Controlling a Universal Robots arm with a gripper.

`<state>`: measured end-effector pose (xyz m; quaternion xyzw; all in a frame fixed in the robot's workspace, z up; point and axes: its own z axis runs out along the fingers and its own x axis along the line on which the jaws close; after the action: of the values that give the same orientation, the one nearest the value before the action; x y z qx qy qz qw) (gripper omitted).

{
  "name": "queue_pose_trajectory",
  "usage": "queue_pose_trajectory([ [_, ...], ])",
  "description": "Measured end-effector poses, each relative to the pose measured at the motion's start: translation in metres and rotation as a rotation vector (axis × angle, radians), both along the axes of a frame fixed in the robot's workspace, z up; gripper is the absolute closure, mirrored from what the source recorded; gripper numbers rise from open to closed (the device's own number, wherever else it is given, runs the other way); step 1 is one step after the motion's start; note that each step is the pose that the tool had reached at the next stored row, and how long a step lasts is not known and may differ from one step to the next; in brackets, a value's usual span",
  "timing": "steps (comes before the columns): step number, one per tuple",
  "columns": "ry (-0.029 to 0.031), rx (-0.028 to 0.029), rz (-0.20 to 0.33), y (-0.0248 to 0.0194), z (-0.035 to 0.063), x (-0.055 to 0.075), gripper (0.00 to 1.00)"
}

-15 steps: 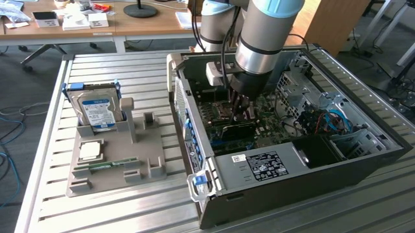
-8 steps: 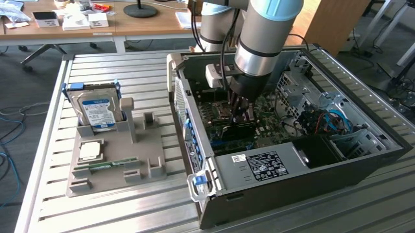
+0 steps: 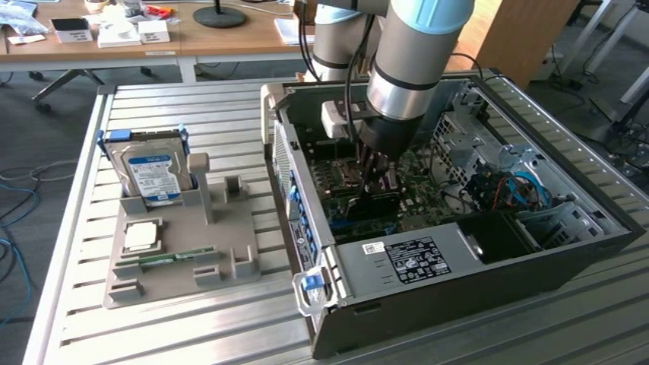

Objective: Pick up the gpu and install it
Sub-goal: 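Press down on the gpu until it lock into place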

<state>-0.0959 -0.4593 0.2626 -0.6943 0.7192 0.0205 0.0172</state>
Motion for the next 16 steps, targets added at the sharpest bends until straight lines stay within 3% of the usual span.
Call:
queue_pose_trajectory([
  [16, 0.0, 0.0, 0.0, 0.0, -0.0024, -0.0012, 0.89],
])
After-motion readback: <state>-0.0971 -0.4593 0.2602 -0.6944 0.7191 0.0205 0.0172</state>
